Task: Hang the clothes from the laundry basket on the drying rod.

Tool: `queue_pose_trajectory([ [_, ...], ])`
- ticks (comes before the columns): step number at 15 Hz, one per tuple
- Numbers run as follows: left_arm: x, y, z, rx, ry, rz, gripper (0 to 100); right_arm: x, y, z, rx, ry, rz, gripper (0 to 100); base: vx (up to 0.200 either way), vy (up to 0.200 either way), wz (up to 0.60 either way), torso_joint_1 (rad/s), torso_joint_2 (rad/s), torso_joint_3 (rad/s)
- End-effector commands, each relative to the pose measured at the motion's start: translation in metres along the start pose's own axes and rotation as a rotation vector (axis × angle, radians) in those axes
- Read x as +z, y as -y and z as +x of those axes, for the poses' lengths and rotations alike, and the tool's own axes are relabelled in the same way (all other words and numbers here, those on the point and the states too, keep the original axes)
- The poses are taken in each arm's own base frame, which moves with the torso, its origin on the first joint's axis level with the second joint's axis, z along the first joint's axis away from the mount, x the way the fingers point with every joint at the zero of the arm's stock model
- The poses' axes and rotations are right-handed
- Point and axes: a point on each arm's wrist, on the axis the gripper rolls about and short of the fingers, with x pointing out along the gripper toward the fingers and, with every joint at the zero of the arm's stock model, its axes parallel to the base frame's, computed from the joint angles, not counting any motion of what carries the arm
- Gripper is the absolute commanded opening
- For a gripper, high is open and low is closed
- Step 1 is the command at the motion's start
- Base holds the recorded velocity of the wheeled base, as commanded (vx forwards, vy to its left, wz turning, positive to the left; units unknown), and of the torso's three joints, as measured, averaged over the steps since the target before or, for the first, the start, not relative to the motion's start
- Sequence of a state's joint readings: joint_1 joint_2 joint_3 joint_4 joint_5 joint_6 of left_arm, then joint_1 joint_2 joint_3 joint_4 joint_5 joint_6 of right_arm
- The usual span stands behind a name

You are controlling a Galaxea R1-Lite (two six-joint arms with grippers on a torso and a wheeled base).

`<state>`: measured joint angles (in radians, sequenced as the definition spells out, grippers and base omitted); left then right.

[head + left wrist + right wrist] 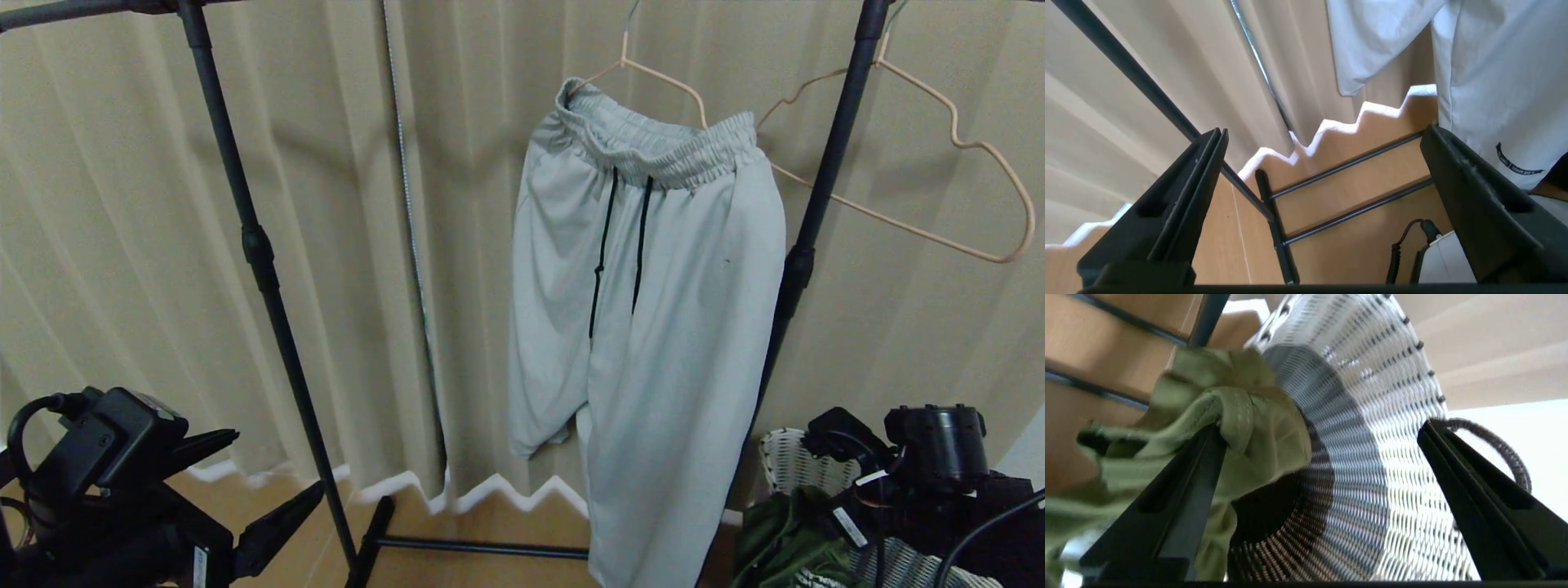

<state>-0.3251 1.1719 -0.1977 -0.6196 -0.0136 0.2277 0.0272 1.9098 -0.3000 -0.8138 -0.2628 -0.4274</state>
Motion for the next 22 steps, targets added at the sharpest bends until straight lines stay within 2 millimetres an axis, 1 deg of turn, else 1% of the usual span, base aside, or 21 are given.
queue_pose_trajectory([
  [1, -0.002, 0.000, 0.000, -0.002, -0.007, -0.002, 100, -0.004, 0.001, 0.013, -0.008, -0.025, 0.009, 100, 0.000, 0.000, 0.00, 0.000, 0.00, 0.000],
  [2, -0.001, 0.000, 0.000, -0.002, -0.006, -0.002, 100, -0.005, 0.002, 0.015, -0.014, -0.025, 0.016, 100, 0.000, 0.000, 0.00, 0.000, 0.00, 0.000],
  [3, -0.001, 0.000, 0.000, -0.002, -0.006, -0.002, 100, -0.005, 0.002, 0.015, -0.014, -0.025, 0.016, 0, 0.000, 0.000, 0.00, 0.000, 0.00, 0.000],
  [8, 0.000, 0.000, 0.000, 0.000, 0.000, -0.001, 100, -0.003, 0.006, 0.013, -0.023, -0.006, 0.032, 0, 0.000, 0.000, 0.00, 0.000, 0.00, 0.000],
  [11, 0.002, -0.001, 0.000, 0.003, 0.006, 0.000, 100, 0.004, 0.013, 0.000, -0.060, 0.087, 0.058, 0, 0.000, 0.000, 0.00, 0.000, 0.00, 0.000],
  [12, 0.003, -0.001, 0.000, 0.004, 0.012, 0.001, 100, 0.007, 0.018, -0.012, -0.077, 0.122, 0.065, 0, 0.000, 0.000, 0.00, 0.000, 0.00, 0.000],
  [13, 0.005, -0.001, 0.001, 0.005, 0.018, 0.002, 100, 0.014, 0.025, -0.030, -0.102, 0.176, 0.076, 0, 0.000, 0.000, 0.00, 0.000, 0.00, 0.000],
  [14, 0.006, -0.002, 0.000, 0.006, 0.022, 0.002, 100, 0.017, 0.029, -0.041, -0.112, 0.203, 0.079, 0, 0.000, 0.000, 0.00, 0.000, 0.00, 0.000],
  [15, 0.005, -0.001, 0.000, 0.006, 0.019, 0.004, 100, 0.026, 0.038, -0.069, -0.127, 0.254, 0.086, 0, 0.000, 0.000, 0.00, 0.000, 0.00, 0.000],
  [16, 0.005, -0.001, 0.000, 0.004, 0.020, 0.004, 100, 0.029, 0.040, -0.080, -0.124, 0.272, 0.083, 0, 0.000, 0.000, 0.00, 0.000, 0.00, 0.000],
  [17, 0.005, -0.001, 0.000, 0.005, 0.018, 0.002, 100, 0.039, 0.044, -0.106, -0.104, 0.310, 0.070, 0, 0.000, 0.000, 0.00, 0.000, 0.00, 0.000],
  [18, 0.005, -0.001, 0.000, 0.006, 0.019, 0.001, 100, 0.045, 0.043, -0.123, -0.074, 0.338, 0.060, 0, 0.000, 0.000, 0.00, 0.000, 0.00, 0.000],
  [19, 0.005, -0.001, 0.000, 0.004, 0.018, 0.000, 100, 0.048, 0.042, -0.136, -0.047, 0.360, 0.066, 0, 0.000, 0.000, 0.00, 0.000, 0.00, 0.000],
  [20, 0.004, -0.001, 0.001, 0.003, 0.015, 0.000, 100, 0.049, 0.038, -0.142, -0.018, 0.373, 0.070, 0, 0.000, 0.000, 0.00, 0.000, 0.00, 0.000],
  [22, 0.004, -0.001, 0.001, 0.004, 0.012, 0.000, 100, 0.043, 0.024, -0.143, 0.045, 0.366, 0.045, 0, 0.000, 0.000, 0.00, 0.000, 0.00, 0.000],
])
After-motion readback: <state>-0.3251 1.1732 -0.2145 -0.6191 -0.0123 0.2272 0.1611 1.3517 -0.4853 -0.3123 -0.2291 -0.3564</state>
